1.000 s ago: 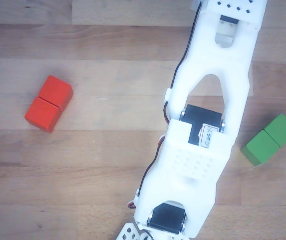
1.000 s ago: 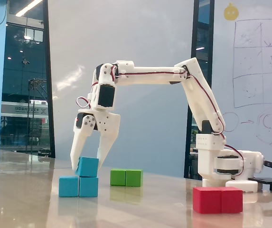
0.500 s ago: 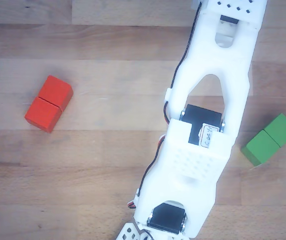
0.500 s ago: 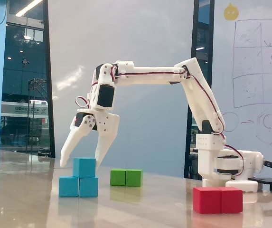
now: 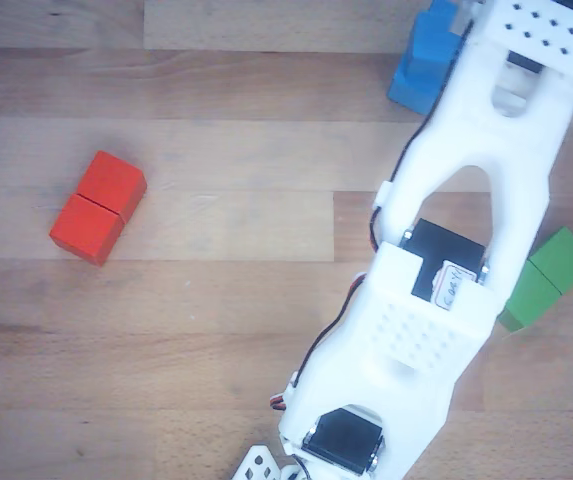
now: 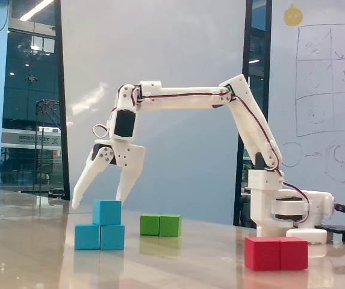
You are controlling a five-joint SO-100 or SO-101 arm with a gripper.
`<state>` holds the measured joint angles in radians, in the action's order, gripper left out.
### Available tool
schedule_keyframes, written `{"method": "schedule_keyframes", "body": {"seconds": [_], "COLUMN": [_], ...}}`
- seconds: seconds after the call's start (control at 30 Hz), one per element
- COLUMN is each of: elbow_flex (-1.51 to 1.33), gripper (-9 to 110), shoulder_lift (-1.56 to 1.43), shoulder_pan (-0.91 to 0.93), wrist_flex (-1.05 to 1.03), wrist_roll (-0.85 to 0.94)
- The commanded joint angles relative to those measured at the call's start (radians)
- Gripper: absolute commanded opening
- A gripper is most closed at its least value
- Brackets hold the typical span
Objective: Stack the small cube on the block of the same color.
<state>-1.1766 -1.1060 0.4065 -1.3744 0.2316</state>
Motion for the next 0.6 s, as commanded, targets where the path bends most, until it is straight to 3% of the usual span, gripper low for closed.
{"method": "schedule_keyframes", "body": {"seconds": [0.0,0.33,0.57], "elbow_flex": [0.086,-0.054,-0.385], "gripper": [29,27,10], "shoulder_lift": [-0.044,-0.247,-0.588], "shoulder_pan": [0.069,0.072,-0.097], "wrist_flex": [0.0,0.0,0.017], "wrist_roll": [0.075,0.038,-0.104]}}
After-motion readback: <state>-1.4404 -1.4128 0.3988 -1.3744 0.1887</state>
